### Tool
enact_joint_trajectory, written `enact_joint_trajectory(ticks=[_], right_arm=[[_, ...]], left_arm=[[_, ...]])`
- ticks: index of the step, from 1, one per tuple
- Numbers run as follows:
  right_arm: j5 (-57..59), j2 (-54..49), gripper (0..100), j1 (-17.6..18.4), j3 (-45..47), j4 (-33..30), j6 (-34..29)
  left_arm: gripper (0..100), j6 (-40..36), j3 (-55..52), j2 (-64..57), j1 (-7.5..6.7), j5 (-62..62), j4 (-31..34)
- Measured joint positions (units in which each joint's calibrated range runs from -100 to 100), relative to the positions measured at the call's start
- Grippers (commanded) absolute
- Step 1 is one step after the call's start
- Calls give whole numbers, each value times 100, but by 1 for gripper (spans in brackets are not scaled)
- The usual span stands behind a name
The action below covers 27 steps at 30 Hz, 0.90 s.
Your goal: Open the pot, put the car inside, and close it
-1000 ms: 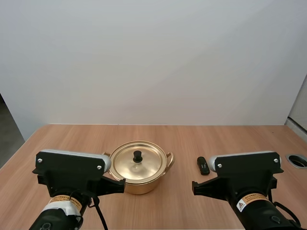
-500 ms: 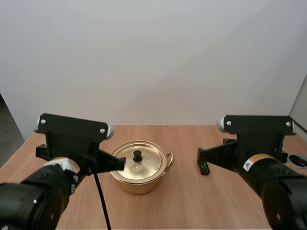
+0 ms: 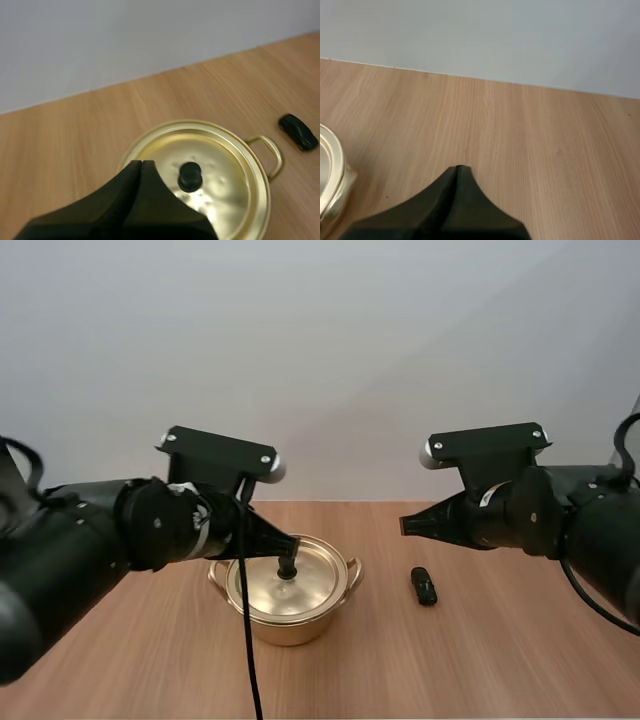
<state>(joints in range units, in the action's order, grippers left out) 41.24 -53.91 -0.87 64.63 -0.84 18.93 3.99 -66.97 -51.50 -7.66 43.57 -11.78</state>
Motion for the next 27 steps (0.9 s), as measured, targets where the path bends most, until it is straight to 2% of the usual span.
enact_joint_trajectory(ticks=[2, 3, 4, 5, 6, 7, 9, 10, 11, 13, 16, 23, 24, 27], right_arm=[[-256, 354, 33, 0, -99, 11, 153], [-362, 554, 47, 0, -148, 11, 235], [-493, 713, 62, 0, -175, 11, 293], [-625, 912, 72, 0, -187, 11, 326], [-761, 1111, 81, 0, -204, 11, 349], [-973, 1303, 86, 0, -221, 11, 349], [-1258, 1627, 87, 0, -222, 11, 393], [-1382, 1738, 85, 0, -222, -19, 402], [-1472, 1863, 85, 0, -222, -32, 440], [-1603, 2063, 84, 0, -222, -32, 487], [-1833, 2340, 84, 0, -236, -32, 487], [-1932, 2822, 84, 0, -247, -32, 487], [-1954, 2855, 84, 0, -247, -32, 487], [-1955, 2865, 84, 0, -247, -32, 487]], left_arm=[[3, 310, 131, 394, -103, -57, -358], [8, 435, 200, 593, -137, -146, -507], [16, 587, 288, 791, -159, -177, -681], [25, 746, 388, 989, -159, -159, -821], [39, 901, 501, 1190, -159, -87, -931], [55, 1056, 585, 1352, -159, -81, -988], [84, 1367, 810, 1762, -159, -68, -1056], [94, 1494, 923, 1927, -159, -60, -1038], [96, 1648, 1030, 2133, -159, -8, -1018], [91, 1919, 1195, 2539, -159, 136, -977], [89, 2187, 1296, 3104, -159, 274, -937], [88, 2215, 1310, 3855, -159, 395, -915], [85, 2215, 1310, 3865, -159, 395, -915], [66, 2140, 1310, 3865, -159, 578, -915]])
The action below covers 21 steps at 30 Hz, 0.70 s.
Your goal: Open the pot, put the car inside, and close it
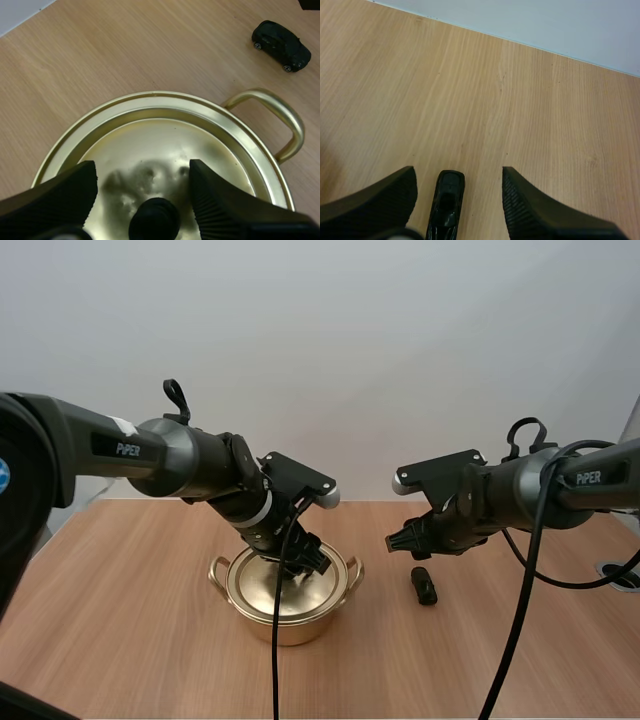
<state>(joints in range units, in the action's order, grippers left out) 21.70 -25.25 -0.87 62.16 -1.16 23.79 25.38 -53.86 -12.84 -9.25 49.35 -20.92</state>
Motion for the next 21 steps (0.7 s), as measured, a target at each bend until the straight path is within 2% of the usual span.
enact_joint_trajectory(ticks=[2, 4, 10, 12, 16, 21], right_arm=[[89, 0, 84, 0, 0, 0, 0], [91, 0, 84, 0, 0, 0, 0], [210, 0, 84, 0, 0, 0, 0], [210, 20, 82, 0, 0, 0, 0], [280, 275, 81, 0, 0, 11, 0], [143, 772, 81, 0, 0, 14, 0]], left_arm=[[55, -11, 0, 0, 0, 321, 37], [50, -107, 0, -12, -5, 532, 178], [45, -494, 8, -131, -5, 583, 580], [35, -561, -4, -231, -5, 633, 631], [0, -635, 9, -405, -5, 697, 729], [0, -657, 33, -502, -5, 717, 729]])
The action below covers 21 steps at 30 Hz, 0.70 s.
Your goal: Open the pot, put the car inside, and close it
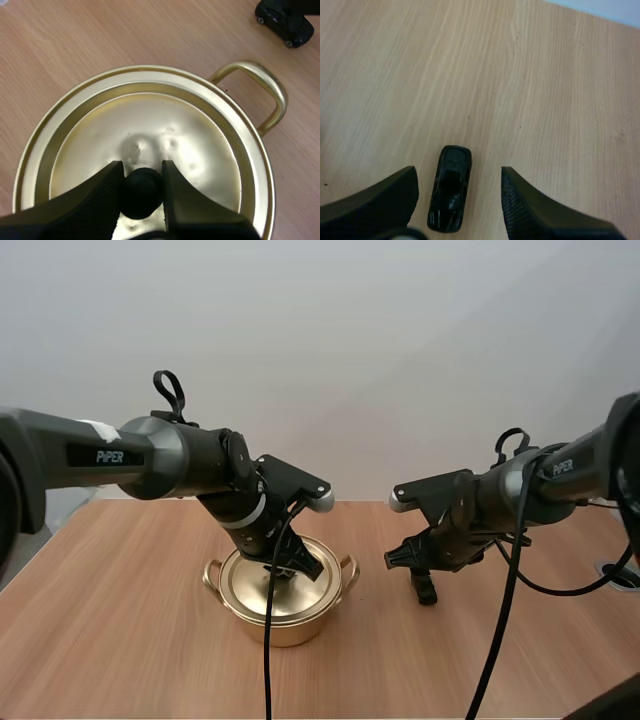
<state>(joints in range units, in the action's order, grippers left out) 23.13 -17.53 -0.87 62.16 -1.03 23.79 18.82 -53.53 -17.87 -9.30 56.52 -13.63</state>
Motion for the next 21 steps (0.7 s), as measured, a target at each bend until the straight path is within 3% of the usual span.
enact_joint_trajectory(ticks=[17, 19, 21], right_arm=[[172, 1307, 79, 0, -444, 103, 116], [135, 1452, 66, 0, -452, 103, 117], [43, 1542, 38, 0, -467, 103, 117]], left_arm=[[0, -217, 934, -996, 0, 641, 23], [0, -268, 1152, -1182, 0, 762, 23], [0, -326, 1391, -1353, 0, 785, 83]])
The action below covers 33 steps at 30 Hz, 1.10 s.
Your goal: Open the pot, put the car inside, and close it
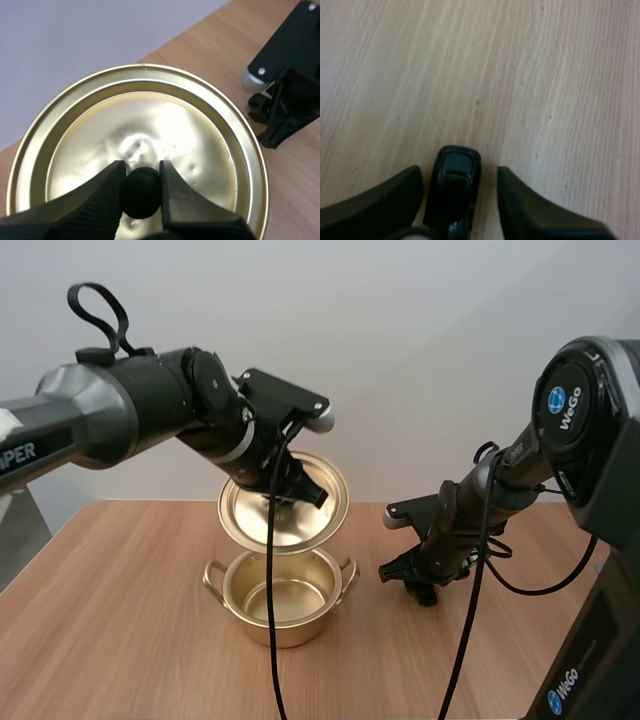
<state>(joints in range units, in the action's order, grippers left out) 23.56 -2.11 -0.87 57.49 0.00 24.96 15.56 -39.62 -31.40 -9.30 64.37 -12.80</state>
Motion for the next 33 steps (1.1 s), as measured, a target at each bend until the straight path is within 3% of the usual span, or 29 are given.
enact_joint_trajectory(ticks=[2, 9, 15, 23, 33], right_arm=[[-57, 6, 0, 0, 5, 34, 0], [78, -248, 0, 0, -15, -115, 9], [771, -1208, 0, 155, -542, 58, 270], [2077, -2129, 0, 922, -1475, 1273, 1346], [3063, -1182, 0, 1977, -1512, 2510, 2575]], left_arm=[[0, -112, 292, -184, 0, -78, 89], [0, -508, 1566, -932, 8, -77, 134], [0, -605, 2725, -1316, 151, 484, -49], [0, -582, 3714, -1446, 186, 981, -456], [0, -423, 3970, -1423, 190, 1414, -517]])
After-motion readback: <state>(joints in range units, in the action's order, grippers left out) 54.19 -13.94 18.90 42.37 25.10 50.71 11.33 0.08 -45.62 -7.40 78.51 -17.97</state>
